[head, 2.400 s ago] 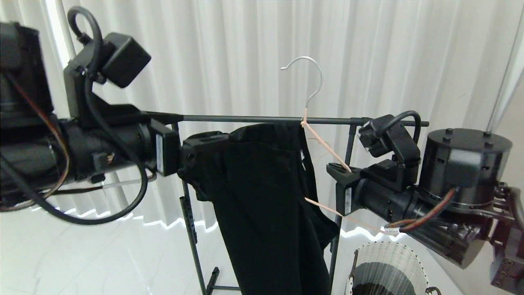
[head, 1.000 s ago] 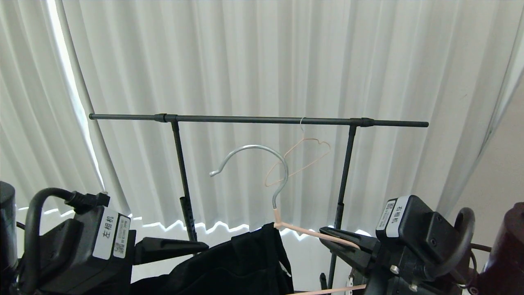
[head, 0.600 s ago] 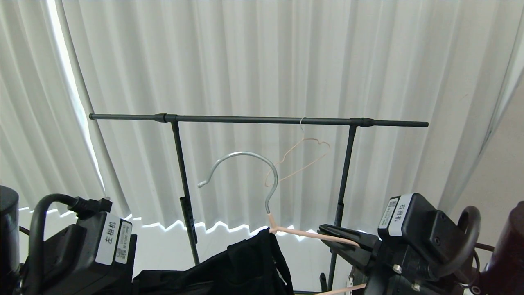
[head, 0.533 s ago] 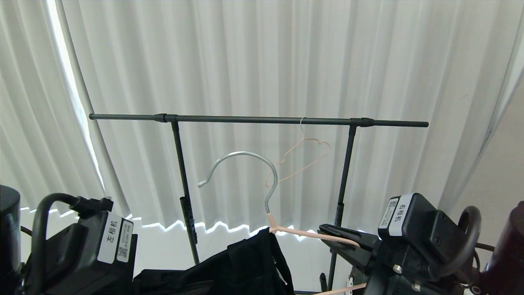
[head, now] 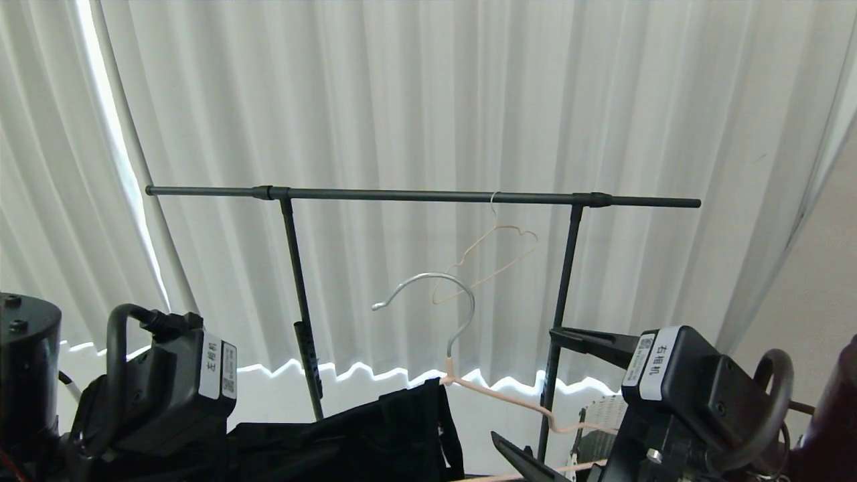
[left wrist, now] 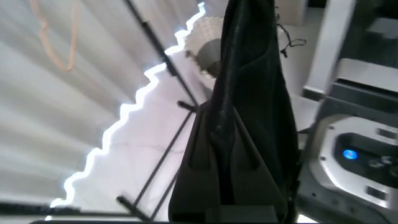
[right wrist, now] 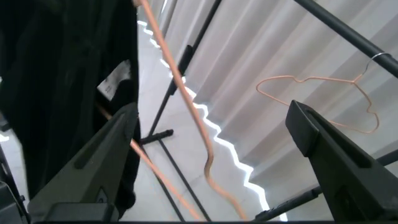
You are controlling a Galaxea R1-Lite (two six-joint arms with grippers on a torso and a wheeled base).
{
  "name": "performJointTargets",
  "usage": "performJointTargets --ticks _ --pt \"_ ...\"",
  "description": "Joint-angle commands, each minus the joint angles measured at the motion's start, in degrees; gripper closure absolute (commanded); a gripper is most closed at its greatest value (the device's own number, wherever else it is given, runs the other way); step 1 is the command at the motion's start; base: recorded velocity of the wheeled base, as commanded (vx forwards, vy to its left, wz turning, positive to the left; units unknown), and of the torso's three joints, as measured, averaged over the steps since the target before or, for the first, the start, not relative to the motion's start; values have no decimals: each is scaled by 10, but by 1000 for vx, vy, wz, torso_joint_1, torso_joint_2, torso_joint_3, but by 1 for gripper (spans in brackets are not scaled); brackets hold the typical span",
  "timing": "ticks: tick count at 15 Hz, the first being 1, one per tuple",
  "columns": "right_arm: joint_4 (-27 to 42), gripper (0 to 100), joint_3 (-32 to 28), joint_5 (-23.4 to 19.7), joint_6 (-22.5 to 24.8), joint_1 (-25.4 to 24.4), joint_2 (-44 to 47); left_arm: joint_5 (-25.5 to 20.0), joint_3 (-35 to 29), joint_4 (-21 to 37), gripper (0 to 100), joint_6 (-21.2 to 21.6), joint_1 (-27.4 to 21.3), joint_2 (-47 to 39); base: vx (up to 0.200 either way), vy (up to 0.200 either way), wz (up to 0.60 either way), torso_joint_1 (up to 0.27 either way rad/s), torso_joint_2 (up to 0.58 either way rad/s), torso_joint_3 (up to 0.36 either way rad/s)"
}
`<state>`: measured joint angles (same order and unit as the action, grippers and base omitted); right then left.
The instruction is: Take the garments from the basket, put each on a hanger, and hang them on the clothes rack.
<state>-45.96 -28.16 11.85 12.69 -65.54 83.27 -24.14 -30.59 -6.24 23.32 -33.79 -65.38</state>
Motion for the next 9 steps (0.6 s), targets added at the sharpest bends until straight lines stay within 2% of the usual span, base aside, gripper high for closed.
performJointTargets --ticks 1,3,6,7,9 --pt "1 0 1 0 1 0 1 19 0 -3 100 2 10 -3 0 0 0 0 0 0" --pt "1 0 2 0 1 0 1 48 3 -30 100 30 25 -5 0 0 0 0 0 0" --pt "1 0 14 -2 -7 0 2 49 1 -71 100 34 66 -12 0 0 0 0 0 0" --pt "1 0 17 -2 -19 0 3 49 -4 -89 100 30 81 -16 0 0 0 0 0 0" --pt "4 0 14 -1 -73 0 13 49 -29 -110 100 30 95 -23 0 0 0 0 0 0"
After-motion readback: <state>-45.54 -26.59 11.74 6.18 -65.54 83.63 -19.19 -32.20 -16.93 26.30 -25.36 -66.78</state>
